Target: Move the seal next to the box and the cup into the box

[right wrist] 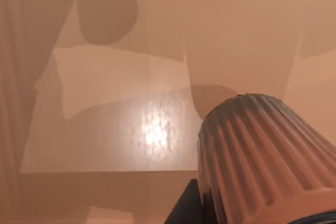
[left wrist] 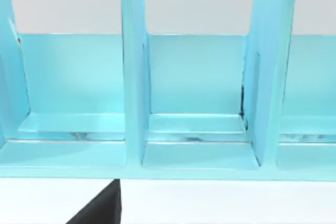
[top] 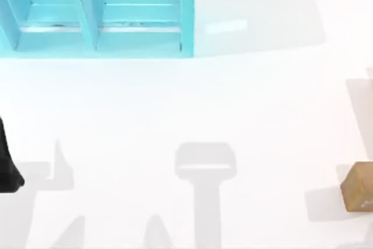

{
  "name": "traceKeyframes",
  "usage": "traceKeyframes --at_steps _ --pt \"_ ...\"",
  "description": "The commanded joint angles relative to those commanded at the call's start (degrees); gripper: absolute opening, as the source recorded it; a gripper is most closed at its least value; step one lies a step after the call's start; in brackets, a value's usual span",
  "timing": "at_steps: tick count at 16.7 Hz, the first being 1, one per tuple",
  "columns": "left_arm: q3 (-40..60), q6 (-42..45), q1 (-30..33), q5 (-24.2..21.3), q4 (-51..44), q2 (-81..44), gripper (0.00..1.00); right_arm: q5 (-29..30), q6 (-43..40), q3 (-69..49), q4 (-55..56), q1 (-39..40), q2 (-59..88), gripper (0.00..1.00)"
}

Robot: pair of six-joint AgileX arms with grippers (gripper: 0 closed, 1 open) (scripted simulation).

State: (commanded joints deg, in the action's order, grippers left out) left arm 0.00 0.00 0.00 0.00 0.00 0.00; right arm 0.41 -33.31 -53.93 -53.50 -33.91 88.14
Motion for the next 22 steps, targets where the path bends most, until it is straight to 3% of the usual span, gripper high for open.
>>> traceKeyframes --at_steps 11,22 --pt "0.0 0.0 0.0 0.0 0.0 0.0 1.00 0.0 0.0 0.0 0.0 0.0 0.0 0.98" --pt "0.0 0.0 0.0 0.0 0.0 0.0 1.00 -0.5 -0.4 -0.9 0.0 -0.1 -0.4 1.00"
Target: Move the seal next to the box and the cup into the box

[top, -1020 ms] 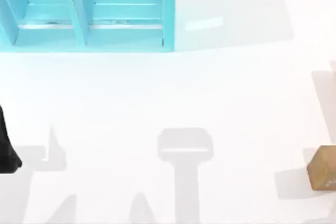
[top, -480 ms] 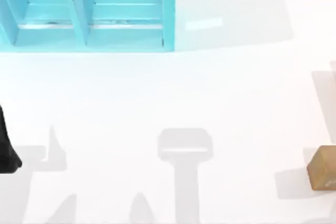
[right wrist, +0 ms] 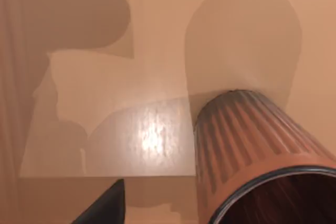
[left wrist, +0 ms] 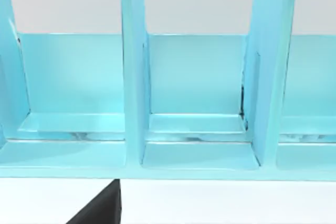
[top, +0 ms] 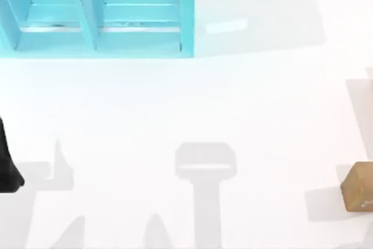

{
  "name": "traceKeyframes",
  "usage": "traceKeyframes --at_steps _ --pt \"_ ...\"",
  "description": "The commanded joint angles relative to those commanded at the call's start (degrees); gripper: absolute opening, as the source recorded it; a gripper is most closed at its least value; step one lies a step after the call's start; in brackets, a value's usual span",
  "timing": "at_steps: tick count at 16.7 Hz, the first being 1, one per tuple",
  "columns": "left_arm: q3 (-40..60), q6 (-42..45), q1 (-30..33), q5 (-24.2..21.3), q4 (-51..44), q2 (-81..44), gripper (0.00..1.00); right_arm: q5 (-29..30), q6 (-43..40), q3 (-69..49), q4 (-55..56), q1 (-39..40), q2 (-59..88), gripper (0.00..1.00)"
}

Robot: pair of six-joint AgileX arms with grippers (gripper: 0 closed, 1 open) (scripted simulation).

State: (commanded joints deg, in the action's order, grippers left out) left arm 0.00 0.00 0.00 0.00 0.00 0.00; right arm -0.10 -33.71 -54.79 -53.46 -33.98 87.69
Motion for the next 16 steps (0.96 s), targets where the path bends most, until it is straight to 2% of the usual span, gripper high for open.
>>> traceKeyframes --at_steps 4,7,12,16 --pt "0.0 0.0 0.0 0.0 0.0 0.0 1.00 -3.1 -2.1 -8.0 -0.1 -0.4 -0.6 1.00" --pt "0.0 0.0 0.0 0.0 0.0 0.0 1.00 -4.3 -2.1 -15.4 -5.6 0.2 -1.4 1.00" --pt "0.0 0.0 0.0 0.0 0.0 0.0 1.00 -1.4 -0.4 -19.7 -19.8 0.3 -2.6 1.00" --pt "0.0 0.0 0.0 0.0 0.0 0.0 1.00 0.5 0.0 -19.0 -23.3 -0.2 -3.0 1.00"
